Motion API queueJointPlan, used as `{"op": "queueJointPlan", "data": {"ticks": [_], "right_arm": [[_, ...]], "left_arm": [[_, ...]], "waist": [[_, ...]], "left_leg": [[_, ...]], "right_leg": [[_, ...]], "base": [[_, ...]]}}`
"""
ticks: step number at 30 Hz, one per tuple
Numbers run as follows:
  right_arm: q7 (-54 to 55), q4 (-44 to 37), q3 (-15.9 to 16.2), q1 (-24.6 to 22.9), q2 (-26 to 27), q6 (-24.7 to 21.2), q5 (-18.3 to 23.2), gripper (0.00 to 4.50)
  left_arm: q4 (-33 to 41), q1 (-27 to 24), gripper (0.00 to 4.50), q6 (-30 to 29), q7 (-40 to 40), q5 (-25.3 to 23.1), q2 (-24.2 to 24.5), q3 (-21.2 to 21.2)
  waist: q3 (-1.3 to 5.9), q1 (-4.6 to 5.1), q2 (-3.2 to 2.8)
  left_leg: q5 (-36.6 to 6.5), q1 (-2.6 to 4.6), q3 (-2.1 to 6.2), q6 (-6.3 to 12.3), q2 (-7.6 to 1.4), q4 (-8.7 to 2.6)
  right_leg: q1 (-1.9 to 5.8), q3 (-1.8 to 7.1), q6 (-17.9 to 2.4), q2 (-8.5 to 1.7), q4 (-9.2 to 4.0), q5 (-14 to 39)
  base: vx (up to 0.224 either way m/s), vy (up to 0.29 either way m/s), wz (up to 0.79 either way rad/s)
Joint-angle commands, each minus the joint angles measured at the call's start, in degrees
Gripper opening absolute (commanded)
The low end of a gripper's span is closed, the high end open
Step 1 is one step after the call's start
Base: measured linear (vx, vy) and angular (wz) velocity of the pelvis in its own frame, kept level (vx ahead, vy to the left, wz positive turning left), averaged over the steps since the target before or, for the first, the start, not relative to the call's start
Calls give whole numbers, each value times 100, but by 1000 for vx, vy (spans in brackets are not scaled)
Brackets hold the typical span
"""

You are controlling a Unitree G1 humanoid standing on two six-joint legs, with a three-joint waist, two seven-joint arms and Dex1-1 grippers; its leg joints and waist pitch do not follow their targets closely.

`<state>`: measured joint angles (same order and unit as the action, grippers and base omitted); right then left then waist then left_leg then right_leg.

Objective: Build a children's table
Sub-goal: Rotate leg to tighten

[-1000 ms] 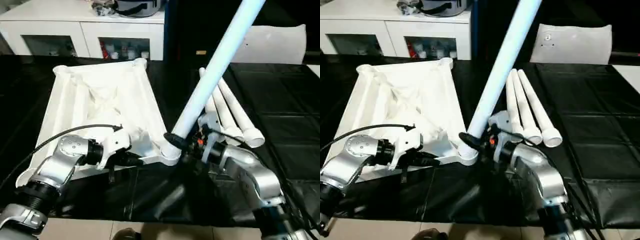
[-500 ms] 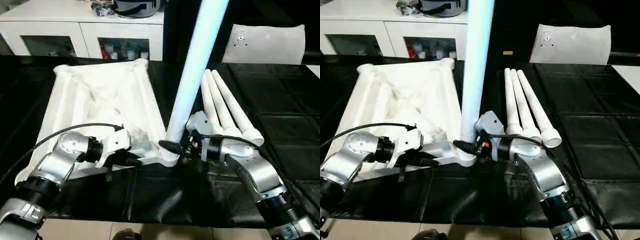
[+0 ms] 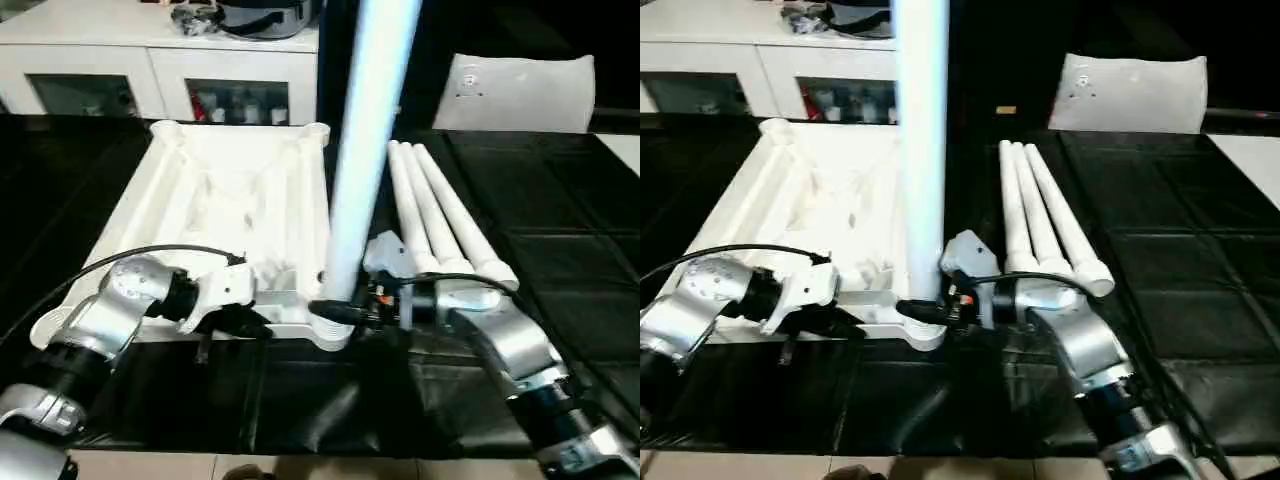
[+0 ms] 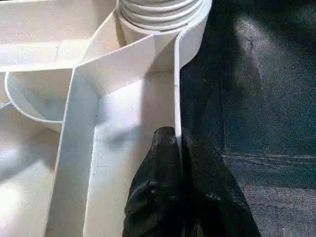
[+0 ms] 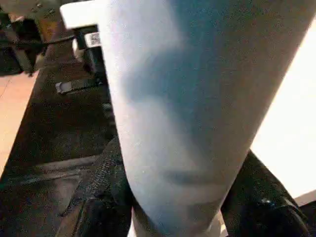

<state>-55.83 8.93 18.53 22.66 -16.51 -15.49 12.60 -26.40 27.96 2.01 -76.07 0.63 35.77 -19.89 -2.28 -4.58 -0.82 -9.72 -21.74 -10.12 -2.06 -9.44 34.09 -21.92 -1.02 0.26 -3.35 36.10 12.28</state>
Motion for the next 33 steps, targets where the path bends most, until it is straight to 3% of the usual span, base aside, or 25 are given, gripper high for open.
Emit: {"op": "queueJointPlan", "data": {"ticks": [1, 6, 7, 8, 9, 10, 11, 12, 13, 14, 15, 16, 18, 24, 25, 27, 29, 31, 33], "right_arm": [[0, 324, 488, -238, 85, -177, -245, 189], [868, 510, 164, -222, 426, -47, -408, 189], [970, 544, 121, -211, 465, -37, -420, 189], [1326, 689, -47, -153, 631, -23, -449, 189], [1344, 697, -56, -149, 640, -24, -450, 189], [1535, 790, -138, -99, 730, -43, -473, 189], [1988, 1073, -334, 82, 944, -94, -495, 189], [2254, 1247, -459, 199, 1071, -131, -487, 189], [2297, 1282, -477, 225, 1090, -133, -491, 189], [2479, 1442, -548, 345, 1168, -138, -516, 189], [2487, 1450, -551, 351, 1172, -138, -518, 189], [2685, 1664, -619, 492, 1276, -150, -518, 189], [2863, 1929, -671, 643, 1400, -169, -526, 189], [2826, 2161, -675, 740, 1559, -244, -535, 189], [2815, 2185, -670, 749, 1563, -230, -531, 224], [2827, 2238, -672, 771, 1567, -203, -523, 224], [2842, 2359, -684, 828, 1584, -119, -527, 264], [2841, 2402, -693, 850, 1592, -75, -531, 265], [2826, 2451, -726, 872, 1611, -11, -560, 287]], "left_arm": [[205, 20, 0, -137, 434, 21, -27, 202], [1254, -658, 0, -1185, 1034, 293, -39, 664], [1388, -736, 0, -1292, 1098, 323, -56, 706], [1906, -1028, 0, -1721, 1349, 423, -147, 835], [1934, -1043, 0, -1745, 1363, 427, -153, 841], [2207, -1181, 0, -1969, 1501, 434, -210, 877], [2809, -1440, 0, -2479, 1766, 424, -401, 892], [3130, -1565, 0, -2753, 1920, 403, -525, 893], [3180, -1575, 0, -2798, 1942, 393, -546, 883], [3398, -1610, 0, -2996, 2032, 345, -630, 828], [3409, -1611, 0, -3006, 2036, 343, -634, 825], [3639, -1608, 0, -3258, 2186, 288, -758, 748], [3900, -1554, 0, -3607, 2390, 230, -901, 633], [3971, -1425, 0, -3877, 2658, 65, -931, 493], [3920, -1398, 0, -3863, 2677, 53, -920, 499], [3860, -1354, 0, -3838, 2671, 47, -879, 514], [3865, -1307, 0, -3925, 2699, 34, -863, 549], [3824, -1275, 0, -3897, 2698, 34, -844, 568], [3801, -1254, 0, -3855, 2697, 54, -816, 559]], "waist": [[244, 37, -58], [178, 168, -50], [169, 190, 2], [166, 220, -28], [173, 277, -26], [192, 292, -12], [185, 314, 8], [181, 353, -11], [176, 376, -9], [188, 384, 0], [183, 395, 6], [178, 412, 72], [176, 407, 59], [193, 423, 76], [197, 418, 90], [196, 409, 73], [197, 405, 71], [211, 395, 68], [234, 361, 52]], "left_leg": [[-2450, 180, 183, -423, -369, -518], [-2984, 205, 251, -507, -349, -544], [-3019, 193, 253, -501, -346, -550], [-3089, 187, 278, -506, -339, -561], [-3088, 150, 300, -537, -350, -578], [-3081, 157, 294, -523, -342, -571], [-3071, 169, 276, -509, -341, -567], [-3037, 147, 294, -526, -349, -569], [-3041, 143, 288, -511, -333, -571], [-3096, 198, 265, -499, -317, -535], [-3102, 191, 260, -494, -318, -533], [-3067, 171, 246, -458, -315, -536], [-2996, 177, 241, -431, -311, -521], [-2850, 141, 230, -403, -303, -535], [-2804, 140, 222, -384, -300, -529], [-2790, 155, 217, -385, -305, -529], [-2784, 161, 206, -396, -303, -524], [-2741, 172, 200, -403, -304, -517], [-2547, 163, 181, -379, -312, -510]], "right_leg": [[47, 238, -1135, -486, -510, 1939], [-14, 234, -890, -503, -609, 3020], [-18, 226, -838, -499, -625, 3160], [-18, 214, -762, -498, -638, 3330], [-2, 209, -790, -499, -605, 3219], [-5, 205, -773, -484, -608, 3163], [-32, 216, -799, -475, -623, 3112], [-16, 209, -898, -479, -592, 2945], [-21, 201, -885, -459, -610, 2950], [-71, 216, -869, -435, -645, 2891], [-68, 222, -883, -432, -647, 2826], [-59, 219, -877, -419, -649, 2768], [-65, 233, -874, -432, -651, 2767], [-38, 225, -885, -397, -621, 2365], [-36, 230, -874, -398, -624, 2327], [-48, 234, -884, -395, -625, 2285], [-50, 234, -920, -391, -623, 2224], [-56, 235, -959, -392, -625, 2171], [-34, 244, -1021, -380, -591, 1778]], "base": [[0, 0, 0], [0, 0, 0], [0, 0, 0], [0, 0, 0], [-22, 25, -22], [0, 0, 0], [0, 0, 0], [0, 0, 0], [0, 0, 0], [0, 0, 0], [0, 0, 0], [0, 0, 0], [0, 0, 0], [0, 0, 0], [0, 0, 0], [0, 0, 0], [0, 0, 0], [0, 0, 0], [0, 0, 0]]}}
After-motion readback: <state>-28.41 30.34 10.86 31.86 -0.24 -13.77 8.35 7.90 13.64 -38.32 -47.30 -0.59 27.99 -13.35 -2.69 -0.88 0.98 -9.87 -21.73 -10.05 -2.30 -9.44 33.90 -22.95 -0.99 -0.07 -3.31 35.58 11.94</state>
